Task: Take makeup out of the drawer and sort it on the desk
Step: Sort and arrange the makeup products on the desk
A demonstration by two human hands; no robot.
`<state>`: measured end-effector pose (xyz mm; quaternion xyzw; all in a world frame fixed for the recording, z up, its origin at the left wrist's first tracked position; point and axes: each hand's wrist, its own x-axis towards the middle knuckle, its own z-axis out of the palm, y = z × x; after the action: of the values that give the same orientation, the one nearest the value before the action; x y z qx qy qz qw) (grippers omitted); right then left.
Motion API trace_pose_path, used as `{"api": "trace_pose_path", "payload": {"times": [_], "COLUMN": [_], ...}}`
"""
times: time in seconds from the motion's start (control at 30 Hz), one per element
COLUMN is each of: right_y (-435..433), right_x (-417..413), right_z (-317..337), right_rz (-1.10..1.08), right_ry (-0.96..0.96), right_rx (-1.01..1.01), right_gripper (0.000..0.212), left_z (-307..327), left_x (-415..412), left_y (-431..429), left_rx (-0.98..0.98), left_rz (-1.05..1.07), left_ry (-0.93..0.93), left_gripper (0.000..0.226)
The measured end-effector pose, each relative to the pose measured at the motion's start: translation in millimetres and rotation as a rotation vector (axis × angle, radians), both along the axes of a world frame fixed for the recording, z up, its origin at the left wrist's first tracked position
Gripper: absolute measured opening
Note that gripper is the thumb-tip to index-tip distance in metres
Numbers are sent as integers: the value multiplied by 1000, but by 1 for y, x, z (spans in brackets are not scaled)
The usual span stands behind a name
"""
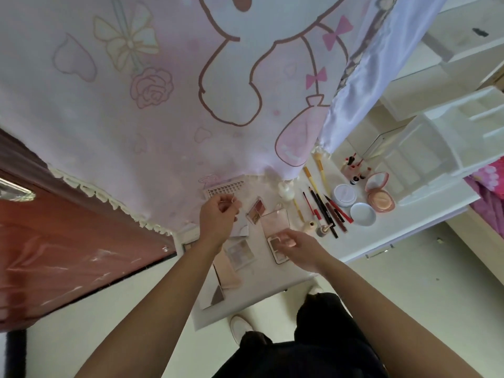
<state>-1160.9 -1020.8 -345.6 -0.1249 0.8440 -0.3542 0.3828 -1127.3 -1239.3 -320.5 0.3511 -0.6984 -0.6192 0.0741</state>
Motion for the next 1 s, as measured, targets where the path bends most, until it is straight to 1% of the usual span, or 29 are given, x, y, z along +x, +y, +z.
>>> {"api": "trace_pose_path", "payload": {"times": [0.07,0.1,0.23,0.37,0.43,0.5,0.57,0.6,0.7,0.77,0.87,0.93,1.0], "right_y": [2,3,7,12,15,18,19,19,20,22,22,22,21], "right_x": [0,0,-7,-15,-16,-14,-13,-14,-16,-16,-15,-13,-10], "right_z": [-14,-21,-45,-64,-73,-79,-82,-84,-86,-86,-85,-85,-86], "right_rz": [151,195,320,309,305,291,274,266,227,198,184,173,150], "right_ry": [156,191,233,246,237,205,179,169,155,148,151,165,182], "right_rx": [167,200,193,165,166,181,200,209,253,275,293,292,284], "right_gripper": [41,42,41,31,26,25,24,24,23,27,36,37,35], "left_z": [-13,-19,-44,-69,-81,-91,-97,-100,-104,-106,-104,-100,-96], "left_x": [-19,-30,-77,-118,-128,-133,-136,-137,-137,-136,-126,-110,-89], "left_y": [-2,-2,1,1,1,3,4,4,3,0,-6,-8,-11], "left_rx": [-66,-92,-128,-89,-71,-106,-168,-231,-488,-545,-590,-630,-673], "left_rz": [-39,-53,-56,-45,-76,-125,-177,-217,-375,-415,-358,-257,-123], "left_ry": [-14,-19,-52,-123,-176,-233,-269,-293,-351,-355,-345,-361,-433], "left_gripper": [7,6,9,3,3,7,11,15,26,30,33,34,40]}}
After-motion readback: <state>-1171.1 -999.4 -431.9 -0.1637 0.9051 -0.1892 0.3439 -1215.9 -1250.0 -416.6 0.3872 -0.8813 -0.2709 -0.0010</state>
